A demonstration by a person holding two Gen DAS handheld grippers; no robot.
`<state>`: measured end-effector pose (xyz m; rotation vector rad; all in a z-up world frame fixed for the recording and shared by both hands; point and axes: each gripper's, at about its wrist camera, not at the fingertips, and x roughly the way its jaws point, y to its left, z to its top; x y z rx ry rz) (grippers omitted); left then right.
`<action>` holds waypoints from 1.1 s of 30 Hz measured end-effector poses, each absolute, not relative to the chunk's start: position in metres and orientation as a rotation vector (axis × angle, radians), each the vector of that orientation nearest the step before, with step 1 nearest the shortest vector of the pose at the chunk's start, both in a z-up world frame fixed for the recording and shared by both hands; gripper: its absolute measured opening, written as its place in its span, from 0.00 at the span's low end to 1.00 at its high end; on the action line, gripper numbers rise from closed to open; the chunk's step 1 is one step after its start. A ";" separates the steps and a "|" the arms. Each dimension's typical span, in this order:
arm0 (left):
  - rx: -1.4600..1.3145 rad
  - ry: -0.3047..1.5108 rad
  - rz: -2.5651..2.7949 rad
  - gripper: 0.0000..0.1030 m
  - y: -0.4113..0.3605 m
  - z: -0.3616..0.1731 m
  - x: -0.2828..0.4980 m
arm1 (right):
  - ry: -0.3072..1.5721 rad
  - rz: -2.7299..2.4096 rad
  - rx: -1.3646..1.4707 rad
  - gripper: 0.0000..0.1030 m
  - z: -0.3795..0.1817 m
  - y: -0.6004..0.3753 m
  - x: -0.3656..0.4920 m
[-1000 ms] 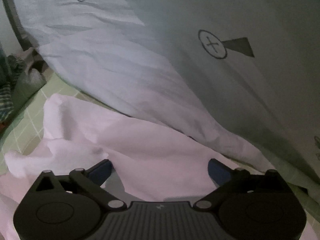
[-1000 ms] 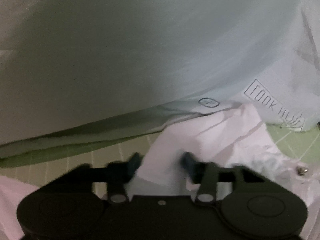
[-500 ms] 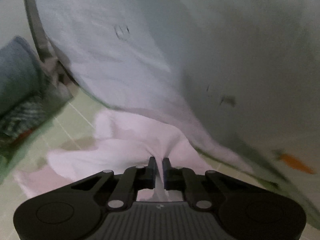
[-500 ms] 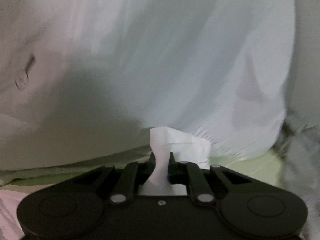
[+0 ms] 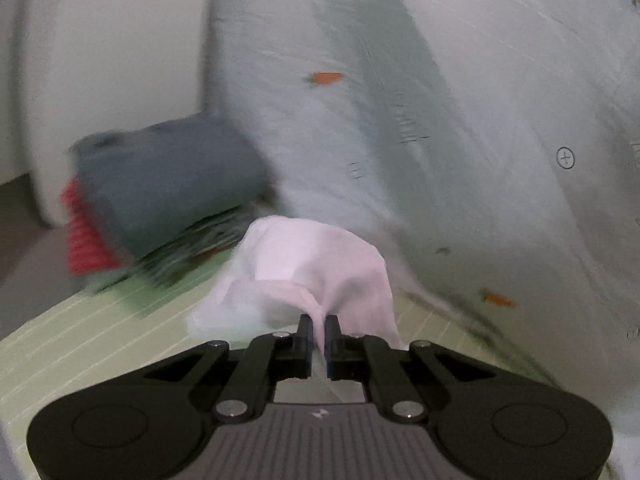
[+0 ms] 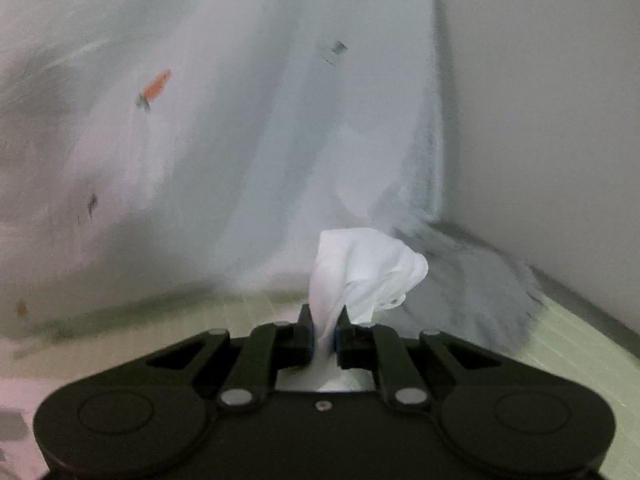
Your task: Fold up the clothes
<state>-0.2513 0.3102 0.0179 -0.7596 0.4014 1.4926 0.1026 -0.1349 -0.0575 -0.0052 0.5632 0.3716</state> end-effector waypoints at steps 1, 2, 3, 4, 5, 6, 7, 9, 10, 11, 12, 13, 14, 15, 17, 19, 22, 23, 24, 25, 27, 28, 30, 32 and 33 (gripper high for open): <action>-0.768 0.411 1.510 0.06 0.293 0.017 -0.264 | 0.607 0.358 -0.008 0.10 -0.068 -0.150 0.101; -0.781 0.434 1.527 0.06 0.279 0.009 -0.275 | 0.663 0.342 -0.017 0.10 -0.083 -0.164 0.098; -0.794 0.458 1.543 0.06 0.265 0.002 -0.287 | 0.721 0.326 -0.032 0.10 -0.099 -0.177 0.091; -0.808 0.482 1.559 0.06 0.251 -0.006 -0.298 | 0.782 0.309 -0.040 0.10 -0.115 -0.188 0.086; -0.839 0.511 1.569 0.06 0.240 -0.017 -0.309 | 0.862 0.296 -0.047 0.10 -0.132 -0.197 0.083; -0.877 0.537 1.577 0.06 0.230 -0.028 -0.320 | 0.927 0.283 -0.045 0.11 -0.145 -0.203 0.081; -0.913 0.559 1.580 0.06 0.221 -0.038 -0.328 | 0.970 0.267 -0.037 0.11 -0.154 -0.209 0.077; -0.945 0.582 1.576 0.06 0.206 -0.051 -0.338 | 1.010 0.279 -0.043 0.12 -0.159 -0.211 0.072; -0.962 0.593 1.574 0.06 0.198 -0.058 -0.343 | 1.006 0.287 -0.051 0.13 -0.156 -0.210 0.071; -0.978 0.602 1.572 0.06 0.191 -0.064 -0.347 | 0.991 0.294 -0.058 0.16 -0.151 -0.210 0.071; -0.994 0.599 1.566 0.06 0.188 -0.068 -0.349 | 0.980 0.295 -0.065 0.18 -0.147 -0.210 0.071; -1.011 0.596 1.561 0.06 0.186 -0.071 -0.351 | 0.975 0.290 -0.070 0.26 -0.143 -0.208 0.071; -1.026 0.593 1.556 0.06 0.183 -0.075 -0.353 | 0.973 0.280 -0.070 0.33 -0.141 -0.207 0.069; -1.030 0.593 1.553 0.06 0.182 -0.076 -0.354 | 0.973 0.270 -0.068 0.34 -0.141 -0.205 0.068; -1.030 0.584 1.545 0.06 0.181 -0.079 -0.359 | 0.972 0.252 -0.069 0.37 -0.141 -0.198 0.067; -1.029 0.568 1.534 0.07 0.180 -0.078 -0.363 | 0.961 0.225 -0.087 0.44 -0.138 -0.192 0.062; -1.030 0.536 1.517 0.06 0.183 -0.075 -0.365 | 0.929 0.190 -0.118 0.63 -0.134 -0.180 0.050; -1.028 0.524 1.512 0.06 0.185 -0.072 -0.365 | 0.921 0.189 -0.122 0.67 -0.132 -0.176 0.047; -1.024 0.513 1.506 0.06 0.188 -0.069 -0.365 | 0.915 0.193 -0.118 0.67 -0.132 -0.172 0.044; -1.005 0.498 1.500 0.06 0.194 -0.064 -0.364 | 0.911 0.198 -0.113 0.67 -0.131 -0.167 0.042; -0.972 0.459 1.480 0.06 0.209 -0.048 -0.360 | 0.910 0.204 -0.106 0.68 -0.131 -0.157 0.041; -0.958 0.436 1.468 0.06 0.216 -0.040 -0.358 | 0.910 0.205 -0.101 0.68 -0.132 -0.151 0.041; -0.913 0.387 1.431 0.06 0.236 -0.020 -0.350 | 0.911 0.204 -0.085 0.68 -0.132 -0.140 0.042; -0.861 0.347 1.388 0.06 0.257 0.001 -0.338 | 0.908 0.199 -0.072 0.68 -0.132 -0.129 0.041; -0.833 0.330 1.364 0.06 0.268 0.011 -0.329 | 0.906 0.195 -0.068 0.68 -0.132 -0.123 0.040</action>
